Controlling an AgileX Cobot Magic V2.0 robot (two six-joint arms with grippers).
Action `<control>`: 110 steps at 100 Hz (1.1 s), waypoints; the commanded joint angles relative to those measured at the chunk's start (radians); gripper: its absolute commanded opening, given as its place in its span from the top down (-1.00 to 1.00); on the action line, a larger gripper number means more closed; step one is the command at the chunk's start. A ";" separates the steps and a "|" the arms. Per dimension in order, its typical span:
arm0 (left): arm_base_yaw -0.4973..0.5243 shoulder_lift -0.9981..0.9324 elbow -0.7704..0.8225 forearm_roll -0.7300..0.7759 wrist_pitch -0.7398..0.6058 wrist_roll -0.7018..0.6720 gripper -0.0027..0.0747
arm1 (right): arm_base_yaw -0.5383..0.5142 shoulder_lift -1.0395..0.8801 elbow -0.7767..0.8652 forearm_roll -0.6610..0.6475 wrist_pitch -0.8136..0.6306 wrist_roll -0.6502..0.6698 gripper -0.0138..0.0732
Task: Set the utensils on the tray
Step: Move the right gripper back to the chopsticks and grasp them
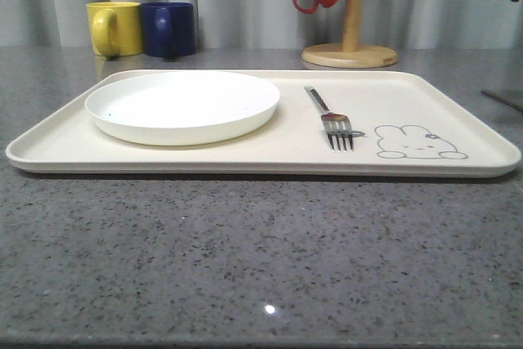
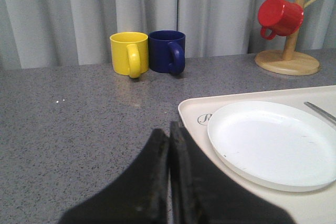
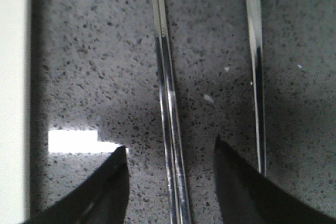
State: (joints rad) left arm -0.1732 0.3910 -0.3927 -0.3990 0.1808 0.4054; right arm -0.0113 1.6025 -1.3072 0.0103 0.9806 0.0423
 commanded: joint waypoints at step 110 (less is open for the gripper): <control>-0.007 0.006 -0.028 -0.006 -0.078 -0.001 0.98 | -0.008 -0.003 -0.017 0.073 0.019 -0.042 0.80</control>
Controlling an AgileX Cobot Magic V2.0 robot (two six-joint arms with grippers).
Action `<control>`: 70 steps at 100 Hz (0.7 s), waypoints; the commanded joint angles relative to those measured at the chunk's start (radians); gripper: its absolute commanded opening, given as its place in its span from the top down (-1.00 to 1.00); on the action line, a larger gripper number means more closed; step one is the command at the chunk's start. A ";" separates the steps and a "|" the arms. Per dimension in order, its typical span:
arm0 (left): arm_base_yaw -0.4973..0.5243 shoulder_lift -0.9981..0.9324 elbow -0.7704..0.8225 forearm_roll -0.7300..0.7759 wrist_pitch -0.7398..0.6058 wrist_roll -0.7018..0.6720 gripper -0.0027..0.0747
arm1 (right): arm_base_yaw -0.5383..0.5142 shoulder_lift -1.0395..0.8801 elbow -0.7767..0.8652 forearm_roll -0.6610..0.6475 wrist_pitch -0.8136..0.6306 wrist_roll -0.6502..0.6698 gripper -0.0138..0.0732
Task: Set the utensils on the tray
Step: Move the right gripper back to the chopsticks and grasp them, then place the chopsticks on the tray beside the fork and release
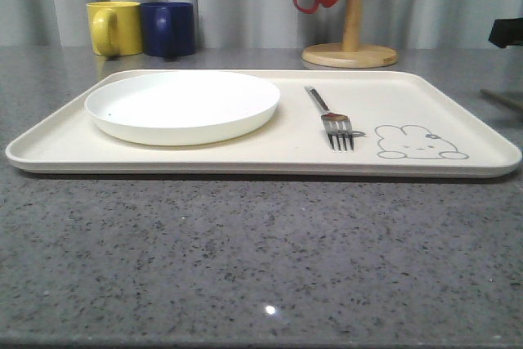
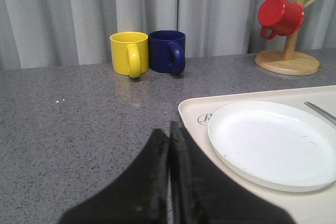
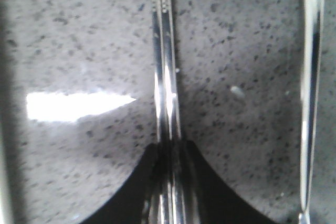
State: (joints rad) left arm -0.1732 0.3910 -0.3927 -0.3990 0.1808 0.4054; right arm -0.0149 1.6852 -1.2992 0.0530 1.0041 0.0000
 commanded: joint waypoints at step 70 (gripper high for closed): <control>-0.007 0.006 -0.028 -0.006 -0.078 -0.001 0.98 | 0.373 -0.134 -0.027 0.054 -0.261 0.319 0.80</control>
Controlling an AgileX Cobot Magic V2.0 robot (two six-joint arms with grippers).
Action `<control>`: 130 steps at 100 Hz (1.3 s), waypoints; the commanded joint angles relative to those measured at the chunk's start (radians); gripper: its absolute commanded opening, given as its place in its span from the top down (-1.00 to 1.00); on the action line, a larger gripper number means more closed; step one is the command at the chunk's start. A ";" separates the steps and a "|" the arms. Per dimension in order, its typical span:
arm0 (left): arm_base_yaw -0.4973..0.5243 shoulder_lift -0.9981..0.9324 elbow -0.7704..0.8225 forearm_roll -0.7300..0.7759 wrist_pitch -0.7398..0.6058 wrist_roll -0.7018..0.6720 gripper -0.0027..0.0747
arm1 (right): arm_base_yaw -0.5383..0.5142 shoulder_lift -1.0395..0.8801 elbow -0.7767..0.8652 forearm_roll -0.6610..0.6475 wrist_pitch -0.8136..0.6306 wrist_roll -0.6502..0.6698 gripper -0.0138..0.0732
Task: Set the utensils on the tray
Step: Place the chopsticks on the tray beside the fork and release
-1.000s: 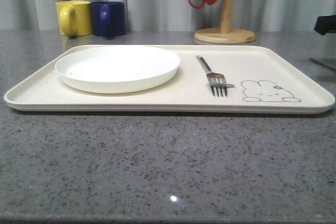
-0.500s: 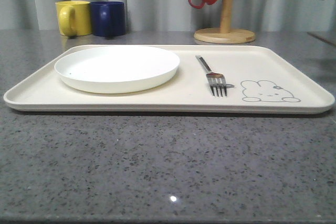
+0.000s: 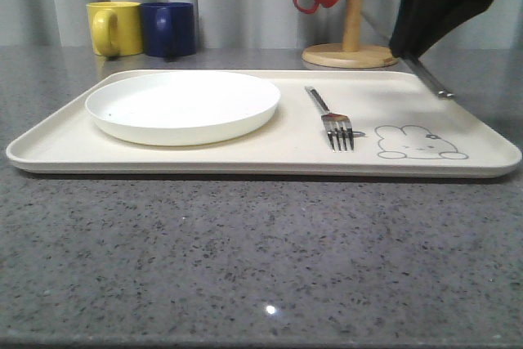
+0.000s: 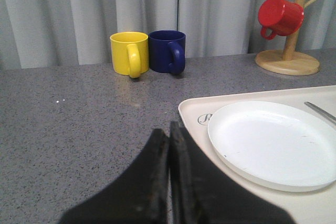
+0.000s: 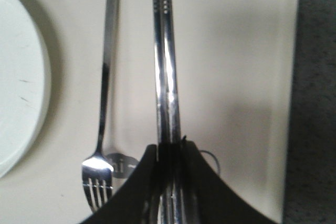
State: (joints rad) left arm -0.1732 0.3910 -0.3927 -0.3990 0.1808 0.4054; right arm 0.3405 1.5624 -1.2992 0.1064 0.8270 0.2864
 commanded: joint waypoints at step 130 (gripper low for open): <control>-0.007 0.006 -0.028 -0.006 -0.078 -0.001 0.98 | -0.186 -0.041 -0.075 -0.148 0.087 -0.076 -0.05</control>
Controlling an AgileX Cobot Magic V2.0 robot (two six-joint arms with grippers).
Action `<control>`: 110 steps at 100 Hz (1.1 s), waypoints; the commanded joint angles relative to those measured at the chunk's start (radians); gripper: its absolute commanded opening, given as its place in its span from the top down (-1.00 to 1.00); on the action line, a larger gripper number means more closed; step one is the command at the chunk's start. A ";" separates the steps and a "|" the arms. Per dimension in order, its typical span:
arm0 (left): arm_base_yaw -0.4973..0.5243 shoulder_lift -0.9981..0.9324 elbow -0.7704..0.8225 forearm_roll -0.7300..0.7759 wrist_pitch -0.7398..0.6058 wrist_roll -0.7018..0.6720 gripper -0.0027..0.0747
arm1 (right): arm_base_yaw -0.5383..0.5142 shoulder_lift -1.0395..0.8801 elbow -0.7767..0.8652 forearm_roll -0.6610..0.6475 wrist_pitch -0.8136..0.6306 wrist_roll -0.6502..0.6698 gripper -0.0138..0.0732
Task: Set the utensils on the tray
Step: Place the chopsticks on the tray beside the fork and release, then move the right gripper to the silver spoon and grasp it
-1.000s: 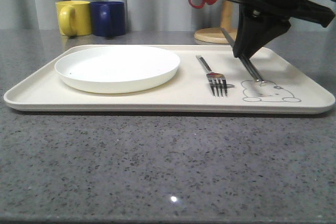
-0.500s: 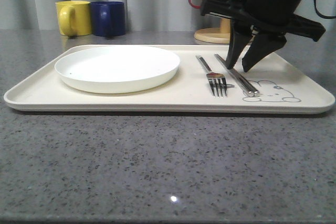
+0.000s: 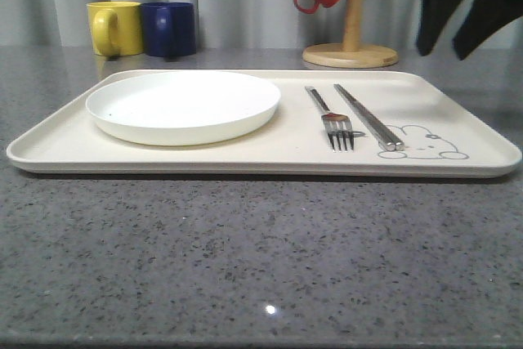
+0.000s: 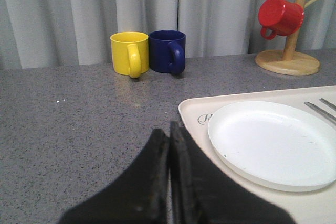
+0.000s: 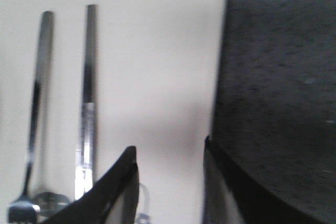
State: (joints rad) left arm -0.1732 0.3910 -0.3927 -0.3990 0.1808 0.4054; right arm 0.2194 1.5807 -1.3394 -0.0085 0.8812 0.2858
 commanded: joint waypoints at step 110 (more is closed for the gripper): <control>-0.007 0.006 -0.028 -0.006 -0.078 -0.001 0.98 | -0.378 0.130 -0.035 -0.005 0.085 -0.295 0.07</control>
State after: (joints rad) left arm -0.1732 0.3910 -0.3927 -0.3990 0.1808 0.4054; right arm -0.1521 1.7408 -1.3437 -0.0125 0.9907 0.0000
